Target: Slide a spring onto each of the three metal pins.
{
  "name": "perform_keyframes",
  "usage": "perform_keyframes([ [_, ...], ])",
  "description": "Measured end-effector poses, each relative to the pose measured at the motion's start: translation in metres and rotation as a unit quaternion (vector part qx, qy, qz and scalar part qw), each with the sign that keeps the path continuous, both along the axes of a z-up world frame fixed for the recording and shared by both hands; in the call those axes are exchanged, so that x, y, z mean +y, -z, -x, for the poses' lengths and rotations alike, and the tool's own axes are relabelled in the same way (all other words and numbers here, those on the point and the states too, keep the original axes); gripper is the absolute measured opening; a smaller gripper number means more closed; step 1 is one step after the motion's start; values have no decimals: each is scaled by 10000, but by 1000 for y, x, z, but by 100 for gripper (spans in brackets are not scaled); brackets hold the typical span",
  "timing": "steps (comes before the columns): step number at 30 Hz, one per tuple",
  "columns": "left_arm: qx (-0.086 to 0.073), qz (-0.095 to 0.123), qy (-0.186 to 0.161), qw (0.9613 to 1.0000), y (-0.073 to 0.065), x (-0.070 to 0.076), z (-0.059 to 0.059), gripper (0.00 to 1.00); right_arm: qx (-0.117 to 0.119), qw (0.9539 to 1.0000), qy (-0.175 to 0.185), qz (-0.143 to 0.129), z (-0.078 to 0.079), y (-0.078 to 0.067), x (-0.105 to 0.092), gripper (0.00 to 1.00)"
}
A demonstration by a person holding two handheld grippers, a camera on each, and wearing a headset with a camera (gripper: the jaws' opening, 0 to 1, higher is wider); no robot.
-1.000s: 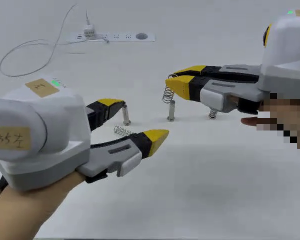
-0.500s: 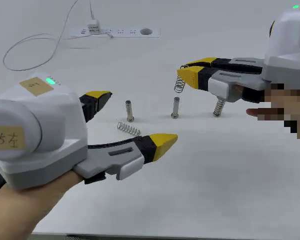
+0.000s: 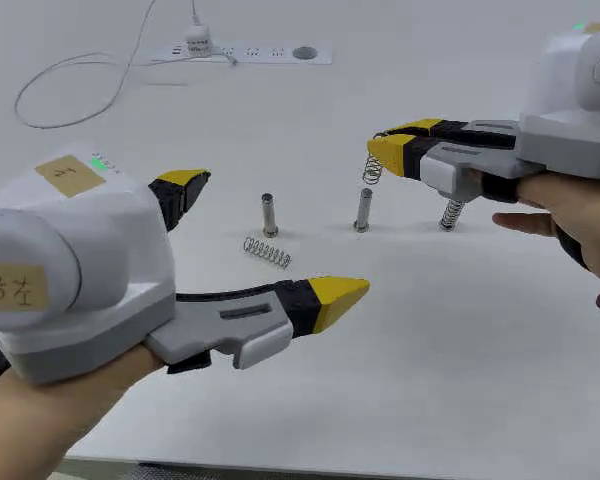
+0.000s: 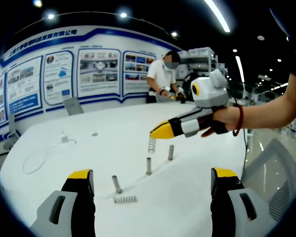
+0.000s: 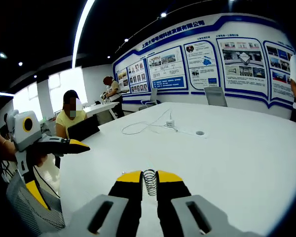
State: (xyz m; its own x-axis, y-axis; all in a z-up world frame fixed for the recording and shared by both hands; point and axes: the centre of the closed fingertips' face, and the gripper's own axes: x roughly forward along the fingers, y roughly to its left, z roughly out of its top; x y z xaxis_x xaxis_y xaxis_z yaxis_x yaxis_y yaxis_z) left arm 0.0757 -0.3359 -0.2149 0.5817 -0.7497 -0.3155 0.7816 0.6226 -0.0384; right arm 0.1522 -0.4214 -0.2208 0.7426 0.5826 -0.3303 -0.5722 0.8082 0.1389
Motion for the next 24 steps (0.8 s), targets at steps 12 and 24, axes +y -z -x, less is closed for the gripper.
perform_keyframes([
  [12, -18, -9, 67, 10000, 3, -1, 1, 100, 152, 9998, 15, 106, -4, 20, -3, 11],
  [24, 69, -16, 85, 9999, 9, -1, 3, 97, 100, 9999, 3, 138, -8, 26, -2, 11],
])
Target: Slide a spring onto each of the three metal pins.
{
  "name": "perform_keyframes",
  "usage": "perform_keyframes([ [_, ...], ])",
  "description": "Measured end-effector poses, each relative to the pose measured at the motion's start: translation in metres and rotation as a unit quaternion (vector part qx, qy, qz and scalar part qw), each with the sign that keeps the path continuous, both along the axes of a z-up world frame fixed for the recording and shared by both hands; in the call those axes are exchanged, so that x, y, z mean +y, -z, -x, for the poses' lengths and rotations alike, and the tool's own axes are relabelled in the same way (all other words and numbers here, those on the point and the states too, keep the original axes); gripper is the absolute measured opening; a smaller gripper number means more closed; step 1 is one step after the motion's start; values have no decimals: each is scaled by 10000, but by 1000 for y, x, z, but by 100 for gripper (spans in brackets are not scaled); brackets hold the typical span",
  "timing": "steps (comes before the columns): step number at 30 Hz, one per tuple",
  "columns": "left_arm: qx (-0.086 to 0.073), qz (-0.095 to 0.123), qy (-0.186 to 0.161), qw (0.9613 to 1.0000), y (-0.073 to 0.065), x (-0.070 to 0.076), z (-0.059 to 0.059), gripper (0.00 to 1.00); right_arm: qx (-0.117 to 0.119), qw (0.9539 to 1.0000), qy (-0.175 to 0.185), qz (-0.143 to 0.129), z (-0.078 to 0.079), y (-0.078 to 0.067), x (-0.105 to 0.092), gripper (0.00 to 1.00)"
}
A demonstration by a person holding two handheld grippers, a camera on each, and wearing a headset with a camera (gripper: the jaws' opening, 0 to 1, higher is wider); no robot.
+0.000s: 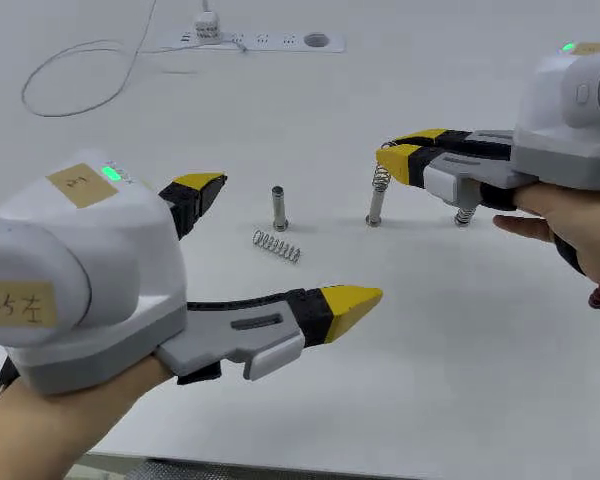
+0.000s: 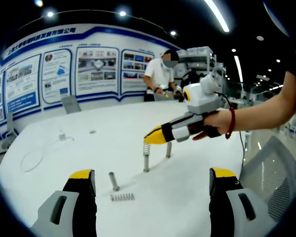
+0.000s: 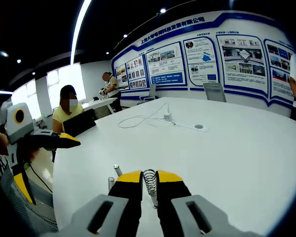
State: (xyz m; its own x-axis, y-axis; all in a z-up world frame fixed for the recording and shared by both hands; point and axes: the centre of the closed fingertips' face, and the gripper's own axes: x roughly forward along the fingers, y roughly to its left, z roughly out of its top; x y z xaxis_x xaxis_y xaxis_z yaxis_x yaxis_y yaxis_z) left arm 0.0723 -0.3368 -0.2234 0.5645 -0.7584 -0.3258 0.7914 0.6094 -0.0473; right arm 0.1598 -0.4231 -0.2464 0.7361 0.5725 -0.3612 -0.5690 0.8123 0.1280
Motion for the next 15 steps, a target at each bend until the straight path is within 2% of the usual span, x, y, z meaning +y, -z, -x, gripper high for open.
perform_keyframes([
  [8, 6, 8, -2, 10000, 0, 0, 0, 96, 63, 10000, 7, 60, 1, 7, -1, 11],
  [15, 18, -10, 21, 10000, 0, -2, 0, 95, 157, 9997, 50, 161, 4, 19, 1, 11],
])
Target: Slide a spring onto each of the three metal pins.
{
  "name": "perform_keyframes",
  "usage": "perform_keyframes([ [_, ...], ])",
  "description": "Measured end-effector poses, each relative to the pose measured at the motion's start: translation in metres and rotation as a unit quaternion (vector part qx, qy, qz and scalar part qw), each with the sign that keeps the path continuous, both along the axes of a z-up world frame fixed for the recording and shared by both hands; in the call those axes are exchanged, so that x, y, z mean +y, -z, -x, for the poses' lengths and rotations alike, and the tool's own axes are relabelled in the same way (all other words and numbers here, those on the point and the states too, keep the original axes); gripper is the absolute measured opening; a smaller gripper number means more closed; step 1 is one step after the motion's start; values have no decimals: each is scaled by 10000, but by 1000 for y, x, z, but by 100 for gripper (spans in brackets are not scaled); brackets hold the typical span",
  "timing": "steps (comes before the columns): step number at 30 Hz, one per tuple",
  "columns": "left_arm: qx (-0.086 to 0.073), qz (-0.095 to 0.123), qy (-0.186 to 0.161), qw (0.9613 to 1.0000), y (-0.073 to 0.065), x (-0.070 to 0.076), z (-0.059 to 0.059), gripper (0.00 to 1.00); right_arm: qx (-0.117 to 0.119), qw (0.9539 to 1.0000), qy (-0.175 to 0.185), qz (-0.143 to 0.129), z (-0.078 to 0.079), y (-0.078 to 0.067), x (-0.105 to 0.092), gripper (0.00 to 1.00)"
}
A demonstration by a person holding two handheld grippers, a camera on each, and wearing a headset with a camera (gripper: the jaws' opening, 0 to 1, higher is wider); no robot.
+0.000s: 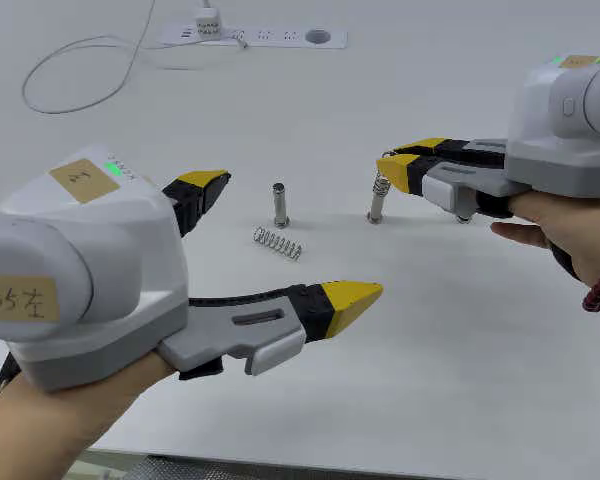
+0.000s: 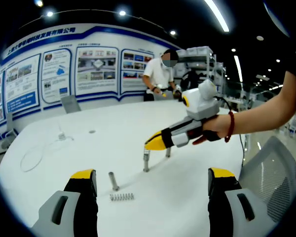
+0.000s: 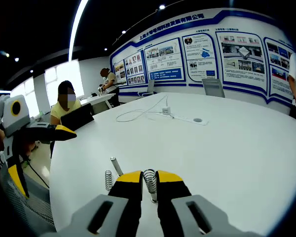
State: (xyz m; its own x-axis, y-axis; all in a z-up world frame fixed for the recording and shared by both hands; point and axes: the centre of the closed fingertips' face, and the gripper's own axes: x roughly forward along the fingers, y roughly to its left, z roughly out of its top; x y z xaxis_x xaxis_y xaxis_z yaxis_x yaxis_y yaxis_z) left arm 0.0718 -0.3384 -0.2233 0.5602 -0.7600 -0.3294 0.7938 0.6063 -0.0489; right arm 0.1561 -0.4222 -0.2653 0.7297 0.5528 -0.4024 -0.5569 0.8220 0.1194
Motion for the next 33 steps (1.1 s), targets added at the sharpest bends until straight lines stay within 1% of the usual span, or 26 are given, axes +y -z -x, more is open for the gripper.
perform_keyframes([
  [7, 1, 14, -9, 10000, -1, 1, -1, 94, 50, 9999, 3, 106, 2, 7, 1, 11],
  [12, 14, 14, -7, 10000, 0, 1, -1, 94, 83, 9999, 38, 107, 2, 11, 1, 11],
  [18, 27, 22, 6, 10000, 1, 1, -2, 94, 98, 9996, 76, 253, 2, 18, 2, 11],
  [33, 38, 29, -1, 10000, 1, 2, -3, 93, 288, 9987, 108, 412, 0, 38, 0, 11],
])
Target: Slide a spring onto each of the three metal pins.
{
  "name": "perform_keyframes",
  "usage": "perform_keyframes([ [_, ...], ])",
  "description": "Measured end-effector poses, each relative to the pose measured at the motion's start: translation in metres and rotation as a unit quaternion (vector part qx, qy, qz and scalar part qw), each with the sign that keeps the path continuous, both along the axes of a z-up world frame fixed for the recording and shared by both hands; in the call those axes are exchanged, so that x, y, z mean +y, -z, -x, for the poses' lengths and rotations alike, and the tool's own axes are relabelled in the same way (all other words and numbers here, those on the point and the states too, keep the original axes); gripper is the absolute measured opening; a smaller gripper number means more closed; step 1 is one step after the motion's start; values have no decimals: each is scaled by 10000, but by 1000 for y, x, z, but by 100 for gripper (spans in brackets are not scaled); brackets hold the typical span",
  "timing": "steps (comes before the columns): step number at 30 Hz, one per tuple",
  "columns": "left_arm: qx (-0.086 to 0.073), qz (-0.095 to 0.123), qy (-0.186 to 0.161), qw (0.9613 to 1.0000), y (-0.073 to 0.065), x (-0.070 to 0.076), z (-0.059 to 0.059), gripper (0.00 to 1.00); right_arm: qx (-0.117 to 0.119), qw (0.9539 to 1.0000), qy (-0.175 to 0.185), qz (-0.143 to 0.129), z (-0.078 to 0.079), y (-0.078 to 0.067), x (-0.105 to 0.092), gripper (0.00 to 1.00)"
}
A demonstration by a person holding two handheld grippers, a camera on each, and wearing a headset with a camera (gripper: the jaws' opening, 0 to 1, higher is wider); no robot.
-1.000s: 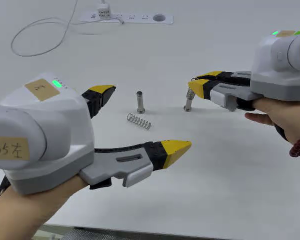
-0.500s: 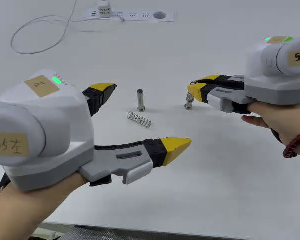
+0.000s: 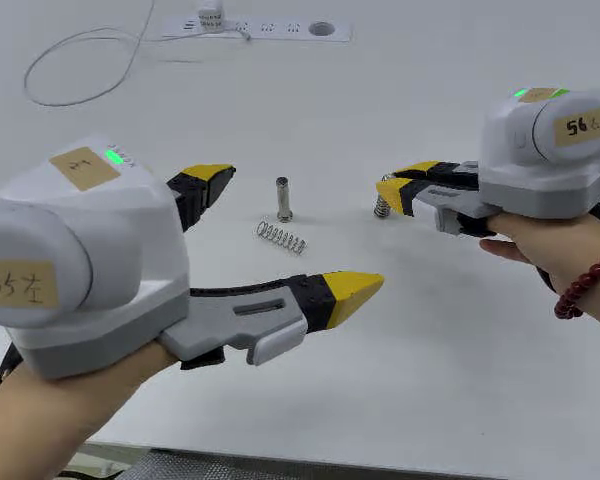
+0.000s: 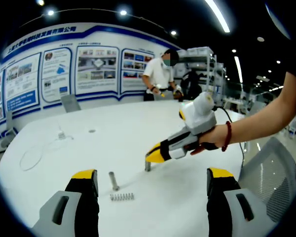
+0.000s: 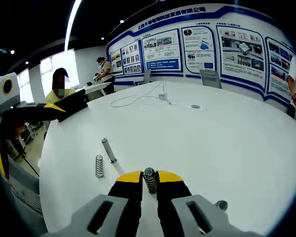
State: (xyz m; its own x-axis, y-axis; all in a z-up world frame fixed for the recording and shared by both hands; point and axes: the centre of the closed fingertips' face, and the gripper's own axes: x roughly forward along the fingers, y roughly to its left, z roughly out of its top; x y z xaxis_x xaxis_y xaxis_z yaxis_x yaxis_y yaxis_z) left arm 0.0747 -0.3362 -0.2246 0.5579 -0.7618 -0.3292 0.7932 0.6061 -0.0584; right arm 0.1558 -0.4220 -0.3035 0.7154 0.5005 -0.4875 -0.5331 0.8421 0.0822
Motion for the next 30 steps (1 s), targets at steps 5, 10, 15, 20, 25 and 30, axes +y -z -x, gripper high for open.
perform_keyframes([
  [5, 3, 10, -5, 10000, 0, 0, -1, 93, -26, 10000, -9, 13, -2, 0, 0, 11],
  [10, 10, 1, 17, 10000, 0, -1, 0, 92, -62, 9999, -48, 84, -2, 1, 0, 12],
  [15, 20, 15, 26, 10000, 0, -2, 0, 92, -60, 9999, -4, 117, -3, 1, -1, 19],
  [20, 7, 49, 9, 10000, -2, -2, 0, 93, -135, 9999, -54, 43, -1, -6, 2, 21],
  [25, -16, 85, -38, 10000, -4, 0, -2, 95, -215, 9997, -125, -35, 1, -18, 4, 24],
  [30, 14, 121, -86, 9999, -5, 1, -2, 97, -269, 9994, -218, 25, 3, -28, 5, 27],
])
